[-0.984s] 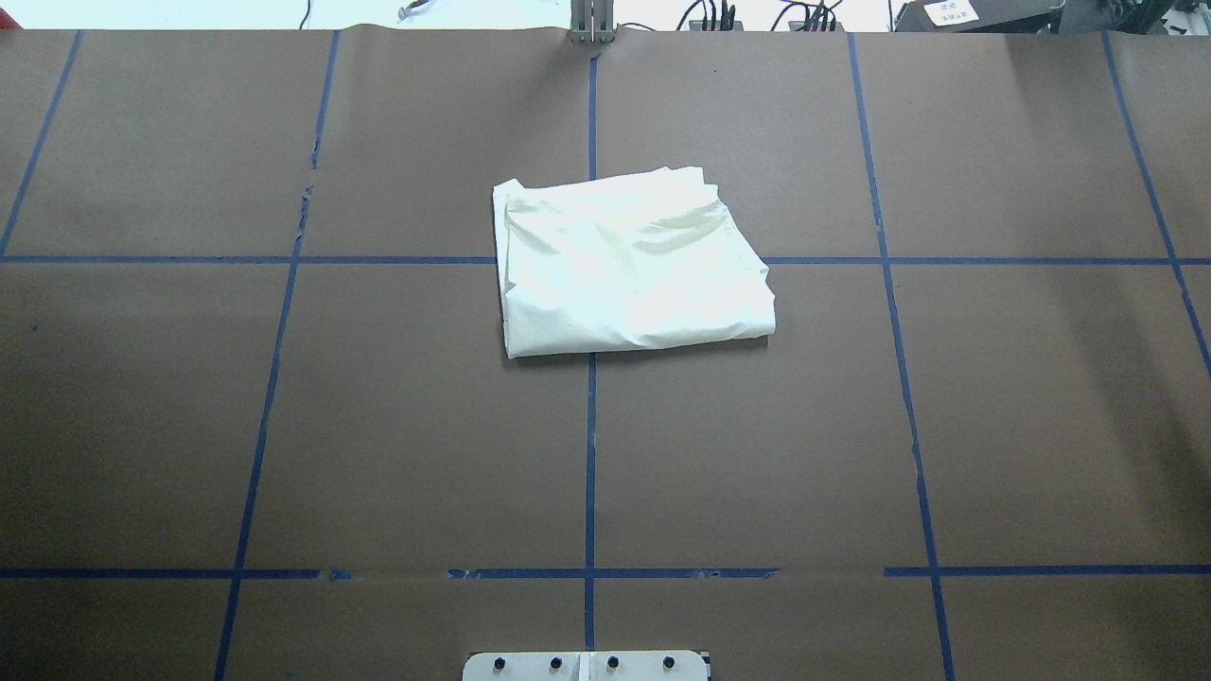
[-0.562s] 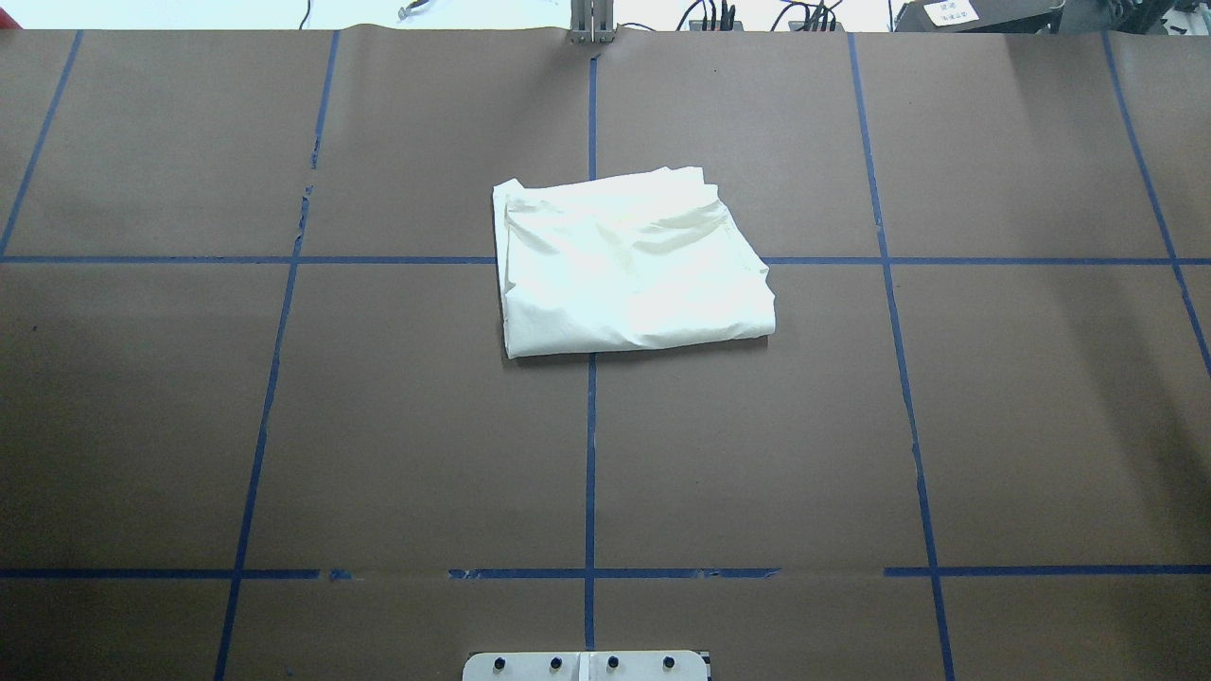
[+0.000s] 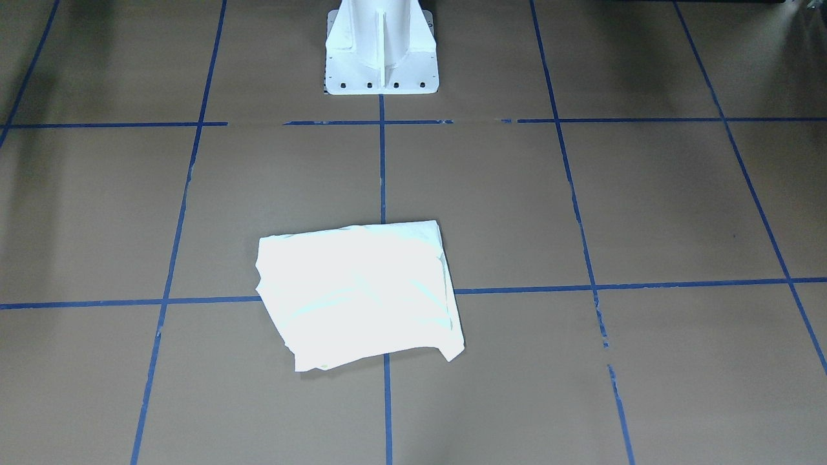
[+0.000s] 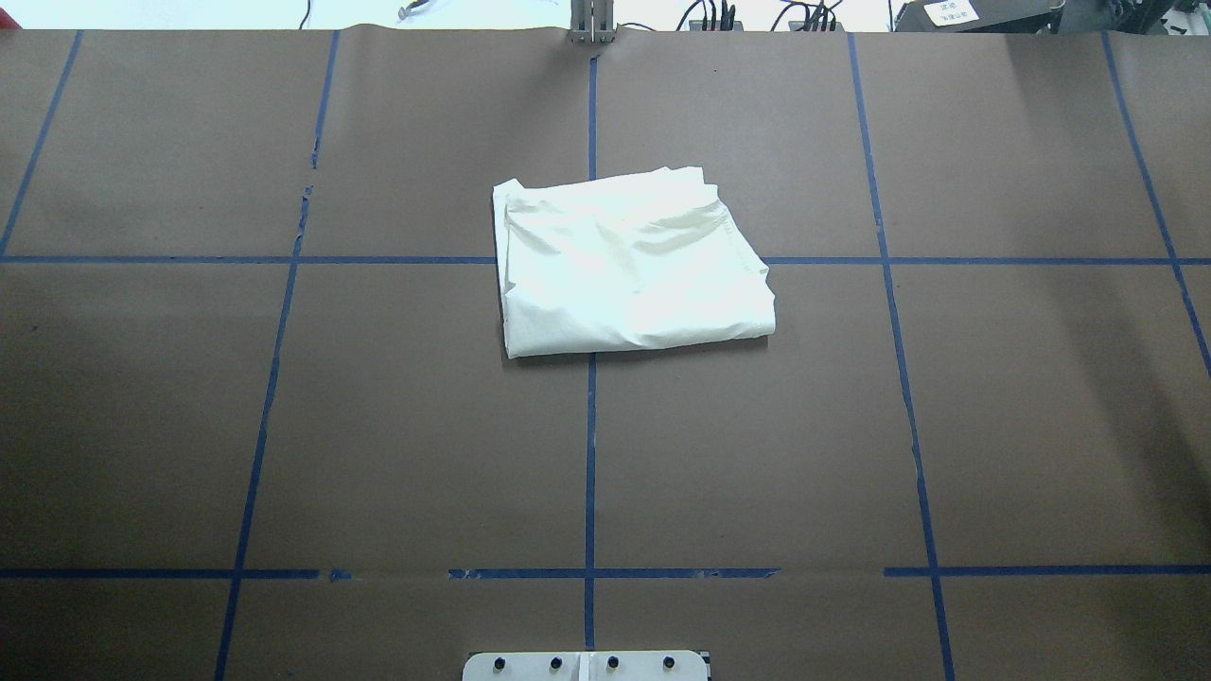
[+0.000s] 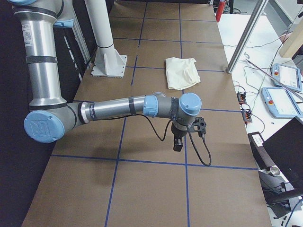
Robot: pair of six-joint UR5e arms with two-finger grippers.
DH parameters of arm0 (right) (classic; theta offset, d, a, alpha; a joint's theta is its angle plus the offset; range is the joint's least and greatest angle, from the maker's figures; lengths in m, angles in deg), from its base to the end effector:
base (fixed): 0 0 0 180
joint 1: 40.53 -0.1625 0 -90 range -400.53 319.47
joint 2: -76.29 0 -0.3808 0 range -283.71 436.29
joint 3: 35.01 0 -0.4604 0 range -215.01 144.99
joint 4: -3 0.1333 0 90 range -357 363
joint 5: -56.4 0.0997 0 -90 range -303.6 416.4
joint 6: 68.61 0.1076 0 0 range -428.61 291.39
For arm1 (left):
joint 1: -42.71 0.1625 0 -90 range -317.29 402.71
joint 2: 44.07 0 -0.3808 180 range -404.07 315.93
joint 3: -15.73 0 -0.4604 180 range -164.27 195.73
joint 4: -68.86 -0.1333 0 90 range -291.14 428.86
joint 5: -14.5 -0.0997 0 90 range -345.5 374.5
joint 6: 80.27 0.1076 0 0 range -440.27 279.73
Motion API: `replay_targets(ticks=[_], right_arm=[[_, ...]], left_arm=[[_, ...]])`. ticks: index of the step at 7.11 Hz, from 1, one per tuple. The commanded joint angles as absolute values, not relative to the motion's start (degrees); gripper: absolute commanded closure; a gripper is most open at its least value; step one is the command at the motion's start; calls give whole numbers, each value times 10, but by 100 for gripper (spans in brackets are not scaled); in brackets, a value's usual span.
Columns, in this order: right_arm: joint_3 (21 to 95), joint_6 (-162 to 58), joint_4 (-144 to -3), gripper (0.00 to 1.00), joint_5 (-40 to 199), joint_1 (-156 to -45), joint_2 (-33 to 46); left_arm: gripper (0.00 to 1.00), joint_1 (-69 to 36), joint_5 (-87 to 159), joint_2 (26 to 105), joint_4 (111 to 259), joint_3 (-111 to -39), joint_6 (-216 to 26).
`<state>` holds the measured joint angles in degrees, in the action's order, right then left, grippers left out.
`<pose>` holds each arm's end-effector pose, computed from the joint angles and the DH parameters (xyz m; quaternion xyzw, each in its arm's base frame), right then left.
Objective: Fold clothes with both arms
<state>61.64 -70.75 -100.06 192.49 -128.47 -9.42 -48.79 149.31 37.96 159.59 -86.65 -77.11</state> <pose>0.0350 -0.5790 0.5331 -0.0167 -0.3914 -0.0265 0.9197 -0.0709 -0.5107 0.5713 0.0569 0.3788 0.0305 0.9232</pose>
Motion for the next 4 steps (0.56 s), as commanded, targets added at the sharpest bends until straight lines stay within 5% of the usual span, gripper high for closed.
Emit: replay_targets(ticks=[1, 4], right_arm=[[605, -672, -950, 0, 1941, -1275, -94], [604, -628, -905, 0, 1931, -1256, -95]], left_arm=[[0, -488, 1493, 379, 1594, -867, -771], [0, -488, 1493, 375, 1594, -868, -771]])
